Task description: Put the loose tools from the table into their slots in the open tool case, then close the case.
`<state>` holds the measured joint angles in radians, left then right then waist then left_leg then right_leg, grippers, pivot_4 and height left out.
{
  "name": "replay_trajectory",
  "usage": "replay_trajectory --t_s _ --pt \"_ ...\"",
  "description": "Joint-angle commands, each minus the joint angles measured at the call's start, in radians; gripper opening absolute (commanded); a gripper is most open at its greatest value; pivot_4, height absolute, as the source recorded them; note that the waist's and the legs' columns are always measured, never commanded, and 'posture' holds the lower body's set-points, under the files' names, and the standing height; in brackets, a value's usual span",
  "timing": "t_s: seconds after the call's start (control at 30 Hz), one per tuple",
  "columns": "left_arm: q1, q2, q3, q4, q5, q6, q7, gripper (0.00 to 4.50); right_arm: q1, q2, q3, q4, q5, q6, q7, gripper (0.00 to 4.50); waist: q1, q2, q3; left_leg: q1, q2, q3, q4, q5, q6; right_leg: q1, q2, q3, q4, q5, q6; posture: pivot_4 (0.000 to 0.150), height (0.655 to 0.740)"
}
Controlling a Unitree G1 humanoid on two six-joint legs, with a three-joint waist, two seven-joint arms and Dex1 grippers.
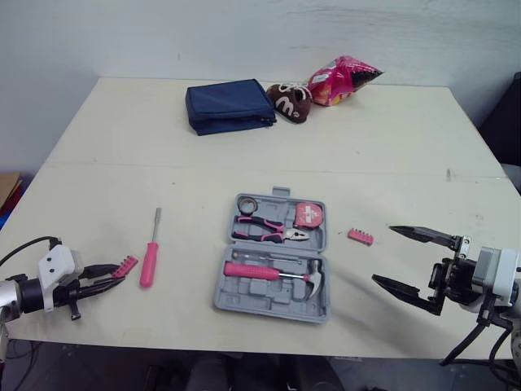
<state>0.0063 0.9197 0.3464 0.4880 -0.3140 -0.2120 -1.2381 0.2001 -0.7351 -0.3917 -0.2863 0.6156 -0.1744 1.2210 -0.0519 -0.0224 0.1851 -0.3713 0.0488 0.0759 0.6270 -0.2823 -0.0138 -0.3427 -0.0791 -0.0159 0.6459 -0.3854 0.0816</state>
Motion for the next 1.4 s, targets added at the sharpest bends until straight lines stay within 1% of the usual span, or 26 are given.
replay_trajectory --t_s 0.03,0.07,0.23,0.33,0.5,0.8,1.0,1.23,1.33,1.37,1.4 --pt "0.034 -0.014 0.044 -0.017 -0.022 -0.003 0.037 2.72 0.007 0.005 -0.013 -0.015 0.010 -0.015 0.009 4.50 -0.001 0.000 0.000 0.000 0.000 0.000 0.000 0.000 0.000 0.000 0.000 0.000 0.000 0.000 0.000 0.150 0.7400" --pt "0.056 -0.021 0.061 -0.037 -0.033 0.003 0.048 3.10 0.011 0.006 -0.015 -0.017 0.010 -0.015 0.009 4.50 -0.002 0.000 0.000 0.000 0.000 0.000 0.000 0.000 0.000 0.000 0.000 0.000 0.000 0.000 0.000 0.150 0.7400" --pt "0.177 -0.071 0.129 -0.165 -0.087 0.076 0.112 3.10 0.026 0.009 -0.024 -0.035 0.014 -0.014 0.003 4.50 -0.003 0.000 0.000 0.000 0.000 0.000 -0.001 -0.001 0.000 0.000 0.000 0.000 -0.002 0.000 0.000 0.150 0.7400" --pt "0.200 -0.125 0.136 -0.231 -0.105 0.140 0.194 3.10 0.026 0.009 -0.021 -0.048 0.016 -0.004 -0.008 4.50 0.000 0.000 0.000 0.000 0.000 0.000 0.000 -0.001 0.001 0.000 0.000 0.000 -0.002 0.000 0.000 0.150 0.7400" --pt "0.210 -0.190 0.134 -0.296 -0.093 0.198 0.300 3.10 0.018 0.008 -0.013 -0.054 0.014 0.005 -0.019 4.50 0.015 0.000 0.000 0.000 0.000 -0.001 0.001 -0.001 0.001 0.002 0.000 0.000 -0.002 0.000 0.000 0.150 0.7400" --pt "0.181 -0.204 0.098 -0.247 -0.064 0.195 0.316 3.10 -0.021 0.010 0.006 -0.024 0.002 0.004 -0.017 4.50 0.023 0.000 0.000 0.001 0.000 -0.001 0.000 -0.001 0.001 0.002 0.000 0.000 -0.002 0.000 0.000 0.150 0.7400" --pt "0.156 -0.222 0.063 -0.233 -0.058 0.190 0.312 3.10 -0.010 0.017 0.004 -0.012 0.002 -0.011 -0.010 4.50 0.025 0.002 -0.001 0.001 0.000 -0.001 0.000 -0.001 0.001 0.002 -0.001 0.000 -0.003 0.000 0.000 0.150 0.7400" --pt "0.162 -0.232 0.042 -0.218 -0.048 0.188 0.308 3.10 0.002 0.018 -0.002 -0.027 0.003 -0.009 -0.018 4.50 0.026 0.003 -0.001 0.001 -0.001 -0.001 0.000 -0.001 0.001 0.003 -0.001 0.000 -0.003 0.000 0.000 0.150 0.7400" --pt "0.158 -0.234 0.030 -0.216 -0.047 0.191 0.307 2.28 0.005 0.018 -0.001 -0.034 0.002 -0.006 -0.026 4.50 0.026 0.005 -0.003 0.001 -0.001 -0.001 0.000 -0.001 0.001 0.003 -0.001 0.000 -0.003 0.000 0.000 0.150 0.7400" --pt "0.157 -0.233 0.025 -0.216 -0.048 0.193 0.302 1.86 0.005 0.018 0.000 -0.036 0.002 -0.005 -0.028 4.50 0.026 0.007 -0.003 0.001 -0.001 -0.001 0.000 -0.001 0.001 0.003 -0.001 0.000 -0.003 0.000 0.000 0.150 0.7400" --pt "0.160 -0.232 0.024 -0.216 -0.049 0.195 0.300 1.34 0.005 0.018 0.001 -0.038 0.002 -0.004 -0.031 4.50 0.026 0.007 -0.004 0.001 -0.001 -0.001 0.000 -0.001 0.001 0.003 -0.001 0.000 -0.003 0.000 0.000 0.150 0.7400"
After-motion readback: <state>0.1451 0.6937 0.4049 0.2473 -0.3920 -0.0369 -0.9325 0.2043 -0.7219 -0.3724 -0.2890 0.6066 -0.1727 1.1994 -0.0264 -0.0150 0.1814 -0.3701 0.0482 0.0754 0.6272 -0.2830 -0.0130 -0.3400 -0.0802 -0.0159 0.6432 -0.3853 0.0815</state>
